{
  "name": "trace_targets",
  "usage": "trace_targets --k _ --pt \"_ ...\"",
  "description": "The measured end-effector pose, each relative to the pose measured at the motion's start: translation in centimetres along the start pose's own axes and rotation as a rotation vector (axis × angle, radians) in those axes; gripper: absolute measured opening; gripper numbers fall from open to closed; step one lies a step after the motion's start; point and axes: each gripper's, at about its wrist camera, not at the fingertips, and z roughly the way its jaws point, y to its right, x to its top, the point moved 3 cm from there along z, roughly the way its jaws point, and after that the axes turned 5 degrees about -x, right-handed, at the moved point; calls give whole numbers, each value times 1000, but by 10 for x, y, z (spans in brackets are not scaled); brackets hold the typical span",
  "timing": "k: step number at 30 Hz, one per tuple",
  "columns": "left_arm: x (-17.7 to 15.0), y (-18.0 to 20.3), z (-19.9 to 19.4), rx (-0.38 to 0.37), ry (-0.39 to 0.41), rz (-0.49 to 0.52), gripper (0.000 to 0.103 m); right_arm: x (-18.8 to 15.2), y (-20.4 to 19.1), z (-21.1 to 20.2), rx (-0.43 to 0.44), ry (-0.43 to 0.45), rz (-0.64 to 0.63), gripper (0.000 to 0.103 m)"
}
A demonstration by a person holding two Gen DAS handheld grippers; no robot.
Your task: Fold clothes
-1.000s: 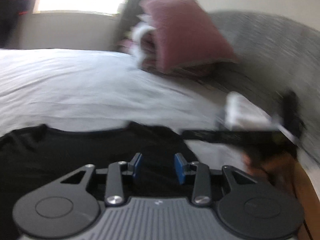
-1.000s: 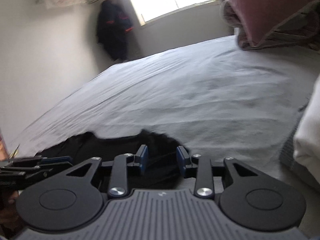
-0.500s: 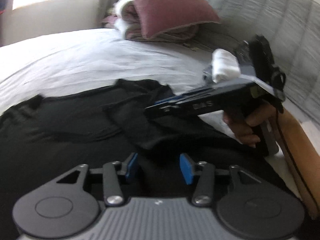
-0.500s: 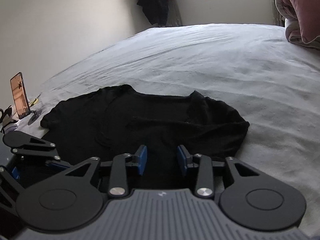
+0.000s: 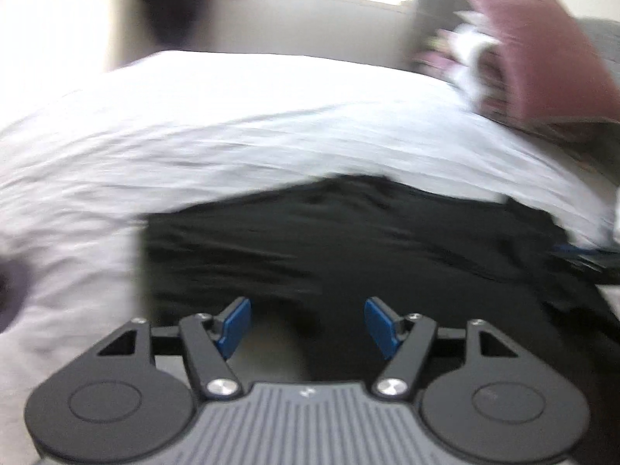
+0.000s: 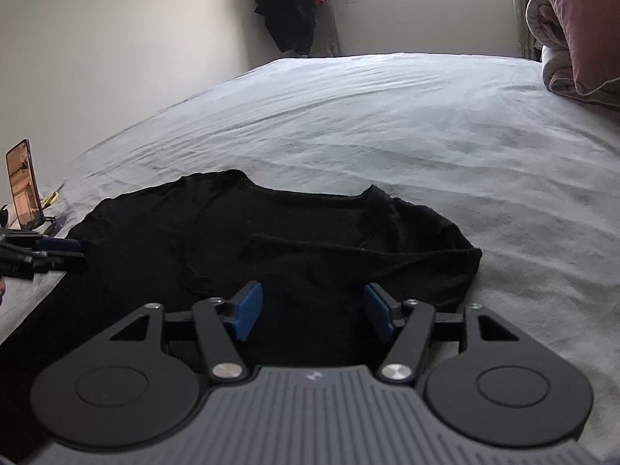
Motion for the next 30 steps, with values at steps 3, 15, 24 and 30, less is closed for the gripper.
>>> trace_targets --k 3,15,24,30 --pt "5 -24 5 81 21 -45 69 0 -2 1 -9 -2 -5 63" --pt "13 -77 29 182 107 -195 62 -3 -5 5 -16 -2 -33 69" --pt "24 -69 36 45 163 -274 4 -3 -5 5 -13 1 -26 69" --pt "43 -34 28 -33 200 -227 4 -3 -6 4 -13 2 -26 69"
